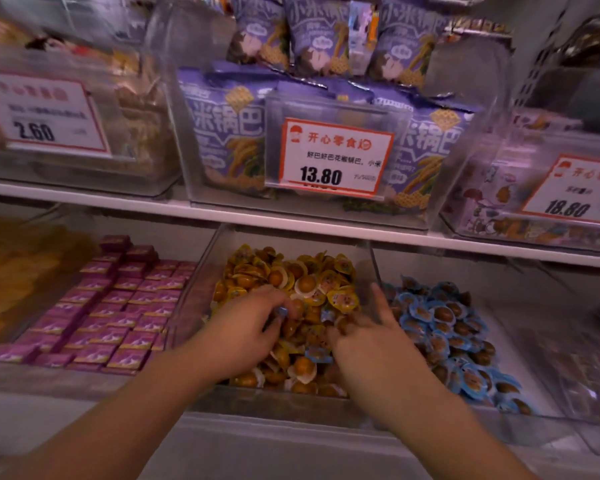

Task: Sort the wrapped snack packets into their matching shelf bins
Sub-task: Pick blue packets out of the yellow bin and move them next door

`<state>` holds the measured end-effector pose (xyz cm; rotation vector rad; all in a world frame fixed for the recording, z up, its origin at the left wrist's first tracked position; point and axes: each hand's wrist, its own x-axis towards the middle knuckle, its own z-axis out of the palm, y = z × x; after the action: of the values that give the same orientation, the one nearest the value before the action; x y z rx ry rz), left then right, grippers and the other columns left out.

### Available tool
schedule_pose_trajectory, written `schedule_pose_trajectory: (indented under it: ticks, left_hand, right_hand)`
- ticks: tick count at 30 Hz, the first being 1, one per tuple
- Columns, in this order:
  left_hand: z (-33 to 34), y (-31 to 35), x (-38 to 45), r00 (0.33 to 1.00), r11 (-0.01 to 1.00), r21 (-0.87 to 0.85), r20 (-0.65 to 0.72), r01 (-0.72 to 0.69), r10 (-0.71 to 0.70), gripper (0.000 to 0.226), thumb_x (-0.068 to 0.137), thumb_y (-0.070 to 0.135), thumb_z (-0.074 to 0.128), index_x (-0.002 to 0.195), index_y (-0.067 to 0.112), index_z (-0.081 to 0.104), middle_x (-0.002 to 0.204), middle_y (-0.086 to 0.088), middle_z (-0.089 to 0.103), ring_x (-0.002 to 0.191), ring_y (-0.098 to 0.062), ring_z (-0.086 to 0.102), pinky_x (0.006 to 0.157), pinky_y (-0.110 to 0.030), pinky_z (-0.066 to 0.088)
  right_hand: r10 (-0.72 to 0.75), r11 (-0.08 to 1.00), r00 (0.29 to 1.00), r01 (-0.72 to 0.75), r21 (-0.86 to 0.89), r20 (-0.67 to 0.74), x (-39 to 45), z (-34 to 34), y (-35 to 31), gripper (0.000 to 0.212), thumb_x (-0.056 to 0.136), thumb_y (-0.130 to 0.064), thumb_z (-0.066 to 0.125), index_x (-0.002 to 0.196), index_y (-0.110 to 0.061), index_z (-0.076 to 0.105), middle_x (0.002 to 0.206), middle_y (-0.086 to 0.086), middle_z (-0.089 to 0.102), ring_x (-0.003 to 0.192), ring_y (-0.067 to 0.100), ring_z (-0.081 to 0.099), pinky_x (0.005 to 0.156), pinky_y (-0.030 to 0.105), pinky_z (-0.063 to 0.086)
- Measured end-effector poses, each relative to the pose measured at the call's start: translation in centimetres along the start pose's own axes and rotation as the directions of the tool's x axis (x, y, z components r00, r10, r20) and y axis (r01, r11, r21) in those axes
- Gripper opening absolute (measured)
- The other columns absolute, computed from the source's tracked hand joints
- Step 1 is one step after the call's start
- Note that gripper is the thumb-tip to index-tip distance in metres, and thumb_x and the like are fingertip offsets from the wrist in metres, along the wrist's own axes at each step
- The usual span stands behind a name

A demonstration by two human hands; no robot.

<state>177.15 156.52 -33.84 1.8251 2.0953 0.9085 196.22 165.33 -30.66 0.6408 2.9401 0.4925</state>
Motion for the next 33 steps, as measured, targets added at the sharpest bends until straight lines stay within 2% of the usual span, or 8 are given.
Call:
schedule_pose_trajectory:
  ticks: [4,14,20,23,26,28,30,33]
  left_hand:
    - [1.3,1.2,0.0,0.995,0.991,0.097,0.055,-0.087,0.082,0.018,0.079,0.038,0.049,0.097,0.035,0.055,0.097,0.020,0.049,0.093,-0.006,0.054,0.080,-0.032,0.049]
    - [0.8,-0.1,1.6,0.962,0.998,0.067,0.274,0.003,-0.021,0.025,0.086,0.052,0.062,0.106,0.038,0.060,0.103,0.012,0.054,0.097,-0.006,0.055,0.088,-0.031,0.048]
    - [0.0,0.2,0.8,0.998,0.983,-0.179,-0.045,0.040,-0.048,0.019,0.096,0.045,0.051,0.090,0.032,0.064,0.089,0.011,0.060,0.083,-0.001,0.058,0.077,-0.032,0.050]
    - [-0.3,0.5,0.9,0.963,0.962,-0.264,-0.237,0.064,-0.129,0.016,0.099,0.035,0.052,0.092,0.029,0.066,0.091,0.009,0.064,0.084,-0.001,0.061,0.073,-0.024,0.047]
    - [-0.5,1.3,1.2,0.881,0.944,-0.323,-0.423,0.073,-0.213,0.016,0.100,0.029,0.052,0.096,0.025,0.067,0.089,0.007,0.068,0.084,-0.006,0.064,0.070,-0.026,0.048]
    - [-0.2,2.4,1.3,0.867,0.967,-0.252,-0.474,0.037,-0.156,0.020,0.101,0.031,0.049,0.102,0.020,0.066,0.096,0.003,0.065,0.091,-0.013,0.062,0.078,-0.034,0.049]
    - [0.7,4.1,1.2,0.902,0.987,-0.152,-0.432,-0.048,-0.023,0.025,0.102,0.033,0.044,0.107,0.019,0.064,0.104,0.004,0.058,0.097,-0.013,0.057,0.086,-0.038,0.048]
    - [2.4,6.9,1.3,0.944,0.994,-0.058,-0.322,-0.091,0.068,0.026,0.096,0.043,0.040,0.115,0.030,0.052,0.108,0.012,0.050,0.097,-0.013,0.052,0.086,-0.043,0.045]
  right_hand:
    - [-0.023,0.999,0.985,0.017,0.038,0.174,2.0,-0.3,-0.9,0.031,0.097,-0.016,0.044,0.125,-0.011,0.056,0.117,0.016,0.064,0.113,0.035,0.056,0.095,0.042,0.039]
    - [0.158,0.858,0.980,-0.196,0.475,0.118,2.5,0.9,-1.4,0.030,0.089,-0.020,0.055,0.118,-0.024,0.057,0.107,0.005,0.064,0.103,0.029,0.061,0.075,0.039,0.052]
    - [0.271,0.152,0.953,-0.181,0.972,0.136,2.6,0.6,-1.2,0.049,0.085,-0.021,0.076,0.116,-0.046,0.048,0.113,-0.018,0.061,0.095,-0.010,0.061,0.072,0.006,0.047]
    - [0.417,0.045,0.905,-0.116,0.992,0.087,2.6,-0.3,-0.9,0.049,0.085,-0.026,0.075,0.119,-0.043,0.045,0.105,-0.025,0.057,0.086,-0.023,0.056,0.066,-0.002,0.041]
    - [0.500,-0.107,0.846,-0.152,0.983,0.185,2.6,-1.2,-1.1,0.025,0.091,-0.036,0.066,0.111,-0.040,0.053,0.101,-0.019,0.060,0.089,-0.009,0.062,0.073,0.009,0.051]
    - [0.401,-0.461,0.838,-0.164,0.872,0.370,2.6,-1.8,-1.3,0.029,0.093,-0.037,0.063,0.119,-0.024,0.064,0.111,0.002,0.068,0.093,0.016,0.070,0.081,0.035,0.057]
    - [0.219,-0.761,0.893,-0.097,0.642,0.394,2.5,-2.7,-1.5,0.033,0.094,-0.037,0.061,0.116,-0.013,0.069,0.112,0.014,0.071,0.094,0.026,0.071,0.085,0.045,0.054]
    - [0.197,-0.891,0.895,-0.005,0.453,0.399,2.0,-3.2,-1.0,0.041,0.093,-0.037,0.061,0.119,-0.006,0.068,0.118,0.016,0.070,0.110,0.024,0.067,0.103,0.040,0.048]
